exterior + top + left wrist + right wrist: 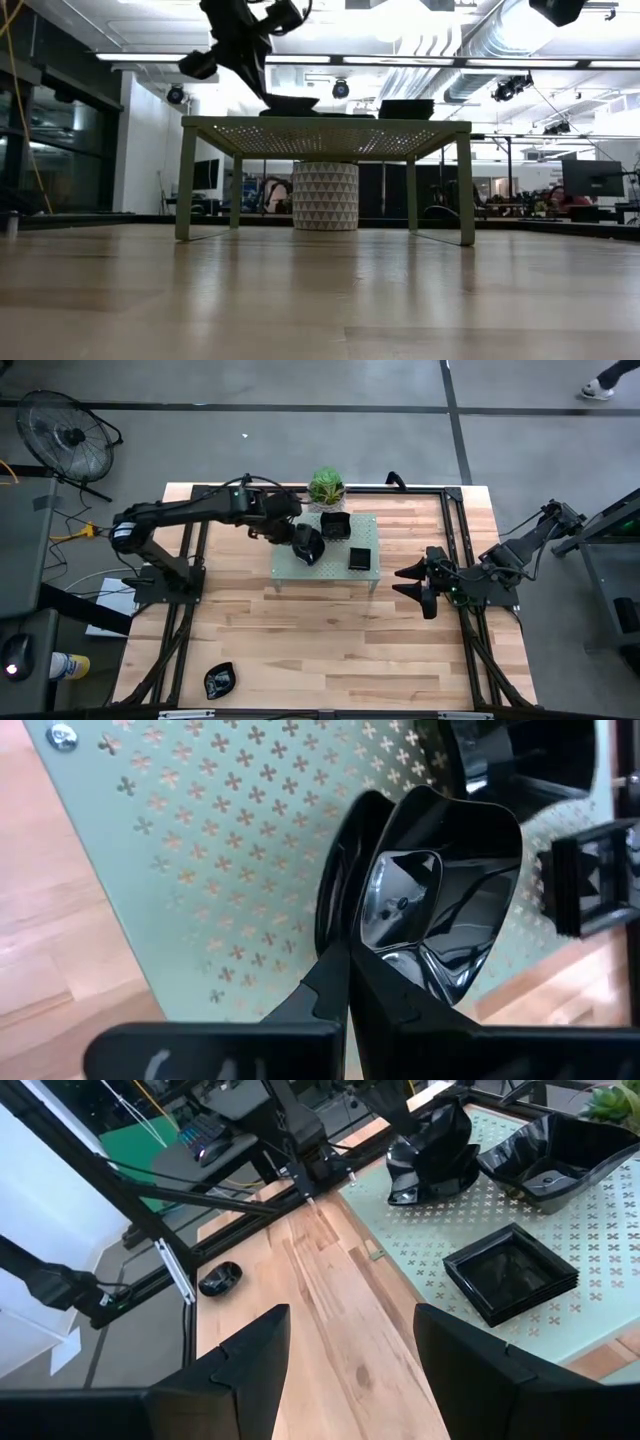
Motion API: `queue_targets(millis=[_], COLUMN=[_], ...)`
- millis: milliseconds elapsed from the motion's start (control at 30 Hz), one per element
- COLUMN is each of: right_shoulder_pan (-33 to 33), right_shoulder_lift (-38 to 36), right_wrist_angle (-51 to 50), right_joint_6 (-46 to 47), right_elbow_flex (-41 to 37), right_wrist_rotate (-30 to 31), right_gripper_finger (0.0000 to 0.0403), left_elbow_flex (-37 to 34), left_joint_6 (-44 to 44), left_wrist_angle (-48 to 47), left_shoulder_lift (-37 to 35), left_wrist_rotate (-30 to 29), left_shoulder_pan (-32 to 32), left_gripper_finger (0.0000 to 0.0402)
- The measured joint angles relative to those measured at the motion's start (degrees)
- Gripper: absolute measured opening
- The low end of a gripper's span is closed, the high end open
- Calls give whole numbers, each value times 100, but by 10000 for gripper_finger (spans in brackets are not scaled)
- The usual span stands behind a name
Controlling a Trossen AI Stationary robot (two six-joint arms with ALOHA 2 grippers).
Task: Pick & Place Mini shaped plates
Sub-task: Stack the black leaf plate on the other black leaf plate on the shelf
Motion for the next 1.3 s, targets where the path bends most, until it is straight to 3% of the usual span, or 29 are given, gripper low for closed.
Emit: queue_targets(millis=[1300], right_shoulder_pan=[0], right_shoulder_lift=[0], right_wrist_angle=[-7], right_joint_6=[-151], right_elbow_flex=[0], right_wrist_rotate=[-9], right_gripper_finger=[209], left_elbow_flex=[-4], left_joint_6=[-21], left_wrist_angle=[-143], left_shoulder_lift=[341], left_wrist_rotate=[-200], left_shoulder_pan=[21], left_gripper_finger=[0])
